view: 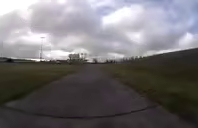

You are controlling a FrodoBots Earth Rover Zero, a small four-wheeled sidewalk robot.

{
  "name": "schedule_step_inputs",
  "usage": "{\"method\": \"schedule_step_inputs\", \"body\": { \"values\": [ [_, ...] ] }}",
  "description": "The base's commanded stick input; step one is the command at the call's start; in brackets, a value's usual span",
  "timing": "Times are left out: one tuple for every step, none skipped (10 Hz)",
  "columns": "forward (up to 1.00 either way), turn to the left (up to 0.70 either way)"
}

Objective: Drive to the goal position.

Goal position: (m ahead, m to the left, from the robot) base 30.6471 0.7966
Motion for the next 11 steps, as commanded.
{"method": "schedule_step_inputs", "body": {
  "values": [
    [1.00,0.00],
    [1.00,0.00],
    [1.00,0.00],
    [1.00,0.00],
    [1.00,0.00],
    [1.00,0.00],
    [1.00,0.00],
    [1.00,0.00],
    [1.00,0.00],
    [1.00,0.00],
    [1.00,0.00]
  ]
}}
